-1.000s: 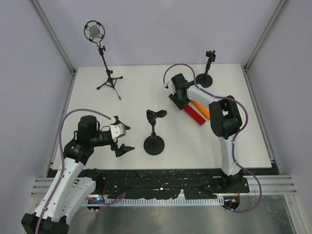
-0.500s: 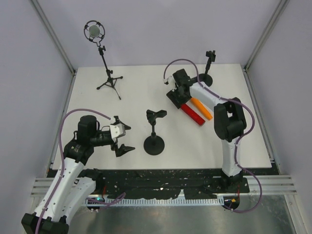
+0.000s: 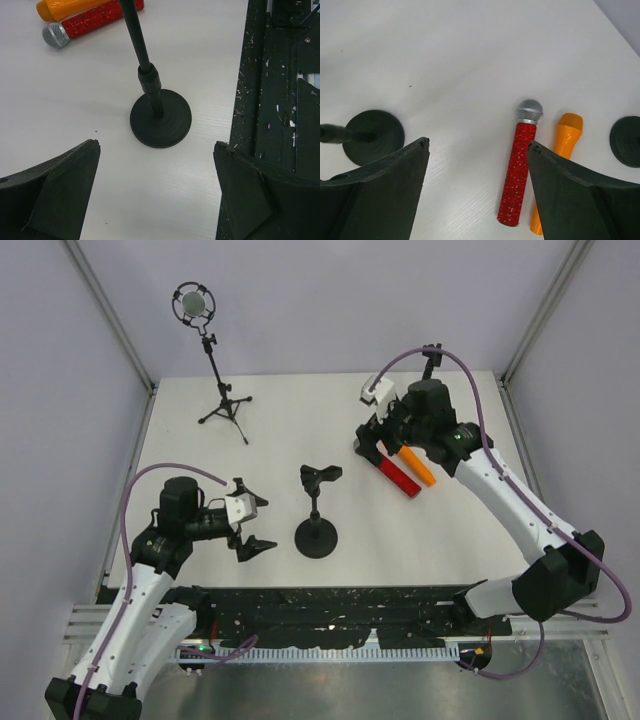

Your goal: Remove the microphone from the stand

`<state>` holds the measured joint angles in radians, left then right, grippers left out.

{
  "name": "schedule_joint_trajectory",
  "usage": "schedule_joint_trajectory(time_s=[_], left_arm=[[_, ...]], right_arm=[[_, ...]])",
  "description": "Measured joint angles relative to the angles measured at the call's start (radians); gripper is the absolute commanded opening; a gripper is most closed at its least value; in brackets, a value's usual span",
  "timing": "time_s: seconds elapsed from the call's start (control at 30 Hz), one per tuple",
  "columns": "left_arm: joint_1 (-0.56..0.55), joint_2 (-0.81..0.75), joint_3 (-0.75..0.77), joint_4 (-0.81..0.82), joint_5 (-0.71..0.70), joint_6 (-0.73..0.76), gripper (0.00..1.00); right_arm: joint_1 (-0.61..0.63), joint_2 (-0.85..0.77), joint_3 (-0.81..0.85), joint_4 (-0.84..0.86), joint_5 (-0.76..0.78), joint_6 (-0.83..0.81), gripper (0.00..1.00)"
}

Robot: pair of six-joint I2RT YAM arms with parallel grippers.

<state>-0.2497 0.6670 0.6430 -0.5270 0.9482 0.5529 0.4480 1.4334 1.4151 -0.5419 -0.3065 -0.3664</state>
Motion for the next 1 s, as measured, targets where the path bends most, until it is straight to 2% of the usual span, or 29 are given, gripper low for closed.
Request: schedule_joint_trajectory(time_s=[0.17, 0.37, 0.5, 0.63, 1.0], left_arm=[[0.01, 0.0, -0.003, 0.002, 0.008, -0.003, 1.0], [0.017, 0.0, -0.006, 0.011, 0.019, -0.011, 1.0], [0.022, 0.001, -0.01, 0.015, 0.025, -0.019, 1.0], [0.03, 0.002, -0.011, 0.015, 0.033, -0.022, 1.0], [0.047, 0.012, -0.012, 0.016, 0.054, -0.022, 1.0]], right_arm=[[0.0, -0.151, -0.318, 0.177, -0.192, -0.038, 0.94], [0.0, -0.293, -0.581, 0.406, -0.395, -0.045, 0.96], [0.009, -0.296, -0.619, 0.573, -0.502, 0.028, 0.96], [0.043, -0.273, -0.641, 0.706, -0.531, 0.091, 0.95], [0.143, -0.175, -0.652, 0.902, -0.573, 0.209, 0.92]])
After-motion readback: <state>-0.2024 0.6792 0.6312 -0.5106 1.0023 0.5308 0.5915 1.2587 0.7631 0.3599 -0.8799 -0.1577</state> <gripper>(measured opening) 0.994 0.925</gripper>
